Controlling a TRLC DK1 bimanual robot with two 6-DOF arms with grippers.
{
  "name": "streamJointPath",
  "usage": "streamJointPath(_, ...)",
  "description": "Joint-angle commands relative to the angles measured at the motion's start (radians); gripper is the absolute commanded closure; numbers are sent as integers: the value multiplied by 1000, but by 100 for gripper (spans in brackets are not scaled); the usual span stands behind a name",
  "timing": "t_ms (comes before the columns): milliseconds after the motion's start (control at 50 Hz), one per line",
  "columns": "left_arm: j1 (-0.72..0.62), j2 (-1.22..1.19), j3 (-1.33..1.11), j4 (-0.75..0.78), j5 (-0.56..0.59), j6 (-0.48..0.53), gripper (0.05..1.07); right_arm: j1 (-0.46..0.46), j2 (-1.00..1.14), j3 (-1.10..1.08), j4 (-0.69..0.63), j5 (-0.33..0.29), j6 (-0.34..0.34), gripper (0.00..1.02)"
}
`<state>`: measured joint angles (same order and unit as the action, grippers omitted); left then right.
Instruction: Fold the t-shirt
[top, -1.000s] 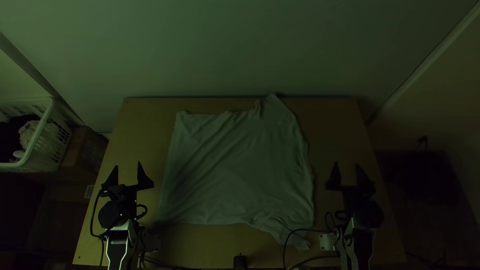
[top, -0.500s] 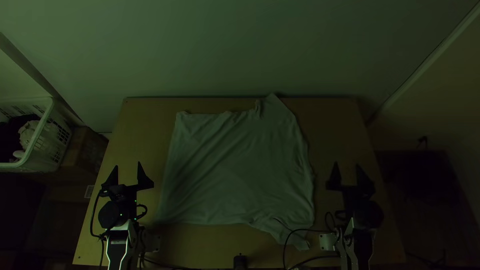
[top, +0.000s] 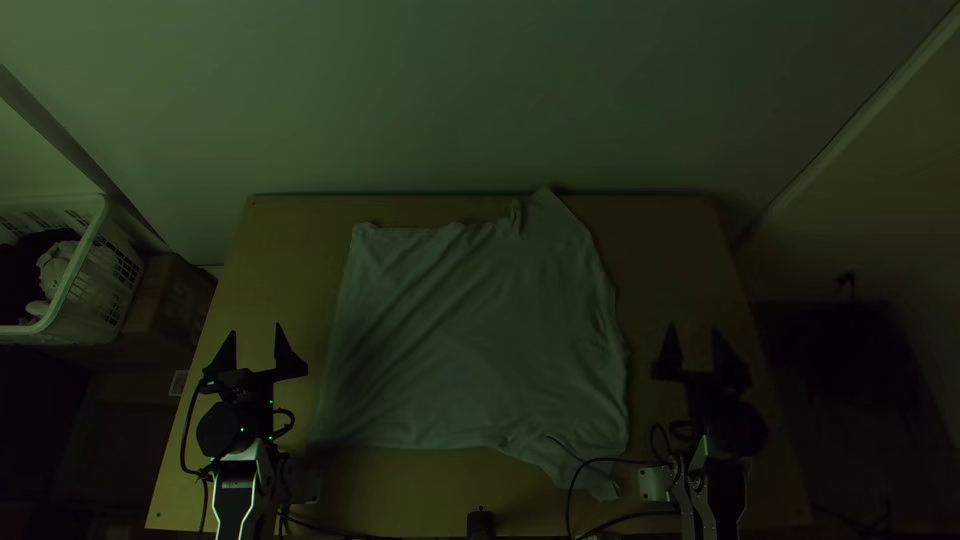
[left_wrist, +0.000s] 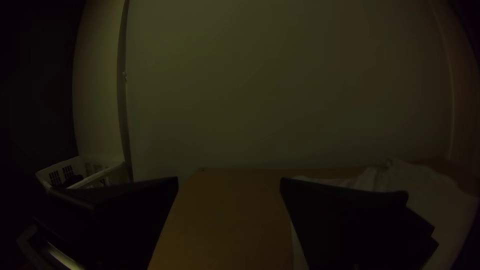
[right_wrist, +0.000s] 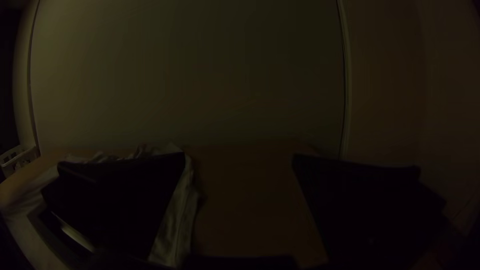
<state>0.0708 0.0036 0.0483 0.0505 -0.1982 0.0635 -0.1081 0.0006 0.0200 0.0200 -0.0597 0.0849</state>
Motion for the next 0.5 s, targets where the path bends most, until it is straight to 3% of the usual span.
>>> streamJointPath(0,-5,-5,-50,-9,3,-10,9,-8,-5,-14,-14,6,10,4)
streamJointPath(480,7,-5,-50,-9,3,-5,9,-4,-5,-14,-14,6,10,4)
